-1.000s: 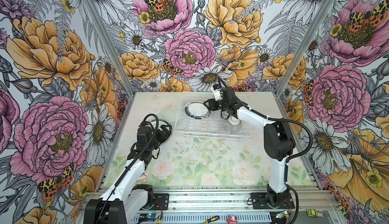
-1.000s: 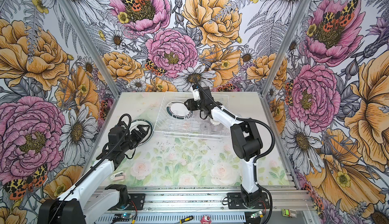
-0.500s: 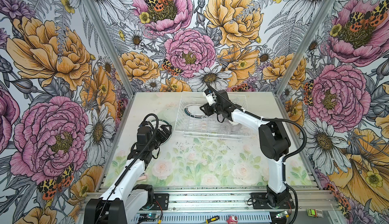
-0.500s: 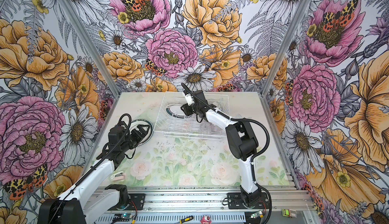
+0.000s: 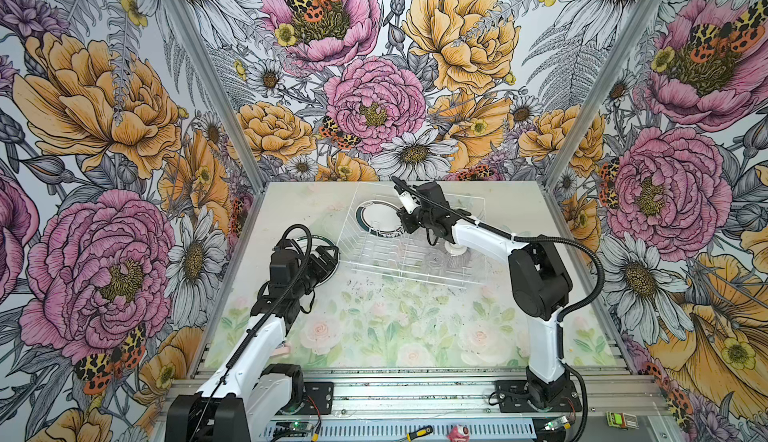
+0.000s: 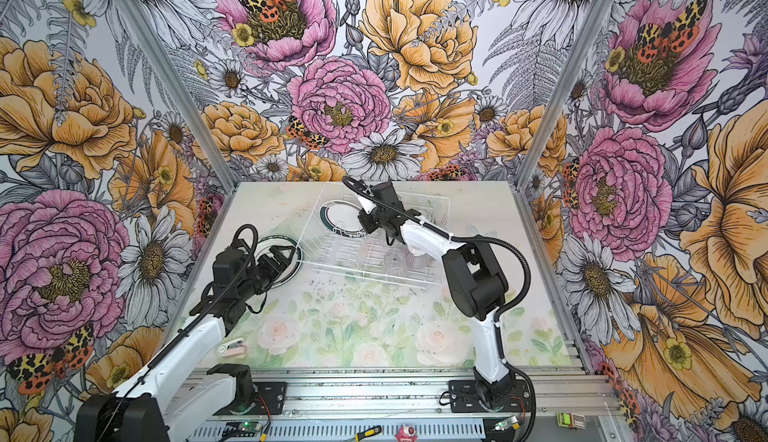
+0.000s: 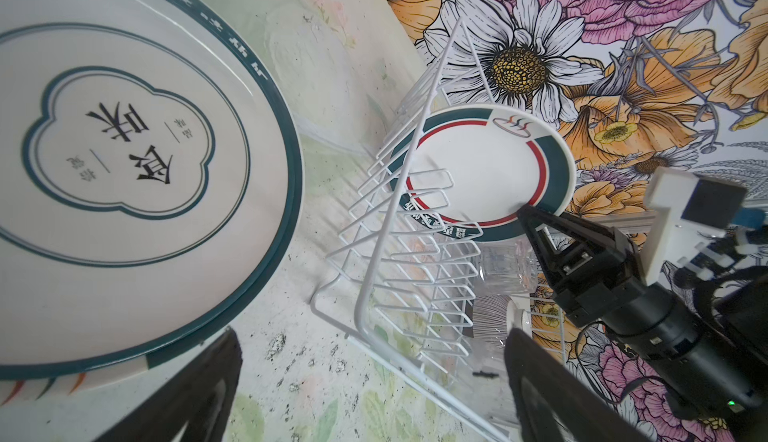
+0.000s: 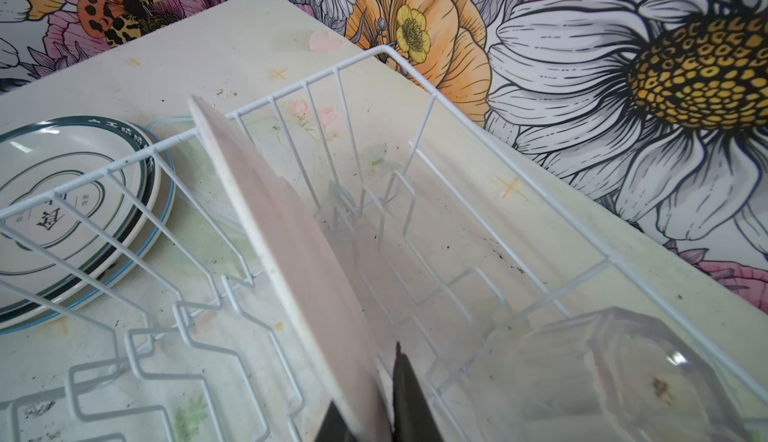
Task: Unload the mixed dishes from the dish rack
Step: 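Grasp the red-and-green-rimmed plate and lift it upright with the right gripper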
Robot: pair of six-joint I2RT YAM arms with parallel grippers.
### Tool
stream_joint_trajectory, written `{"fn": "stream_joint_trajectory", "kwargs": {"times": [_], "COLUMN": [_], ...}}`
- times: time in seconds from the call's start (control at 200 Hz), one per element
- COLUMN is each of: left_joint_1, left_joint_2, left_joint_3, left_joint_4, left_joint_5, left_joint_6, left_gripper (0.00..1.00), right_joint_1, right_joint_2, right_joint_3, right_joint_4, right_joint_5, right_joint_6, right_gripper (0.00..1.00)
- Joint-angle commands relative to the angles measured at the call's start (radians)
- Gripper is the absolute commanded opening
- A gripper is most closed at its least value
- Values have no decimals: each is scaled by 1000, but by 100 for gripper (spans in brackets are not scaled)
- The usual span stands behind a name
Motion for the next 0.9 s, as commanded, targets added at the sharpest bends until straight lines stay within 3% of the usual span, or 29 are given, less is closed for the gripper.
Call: {"fn": "stream_joint_trajectory", "kwargs": {"times": [0.0,0.165,0.395,0.575,0.896], "left_joint_1": [-17,-49,-131,-180,-211], "left_joint_2": [-36,-92,-151,-144,6], "left_joint_3": [46,72,89,69,301], "left_joint_4": [6,-4,-20,81,74], "left_joint_5": [-19,-44,-141,-190,-72], "left_joint_6": [-22,-36,-23,-23,70], "left_gripper": [99,99,99,99,99], "right_joint_1": [7,7,7,7,7], "right_joint_2": [-129,-243,-430,-576,-848], "right_joint_3": [-18,-65,-151,-294,-509], "right_joint_4": [15,17,40,101,107], "right_joint_5": [35,109,86,92,134], "right_joint_6": [32,39,156,253,474], "right_gripper": [0,0,0,0,0]}}
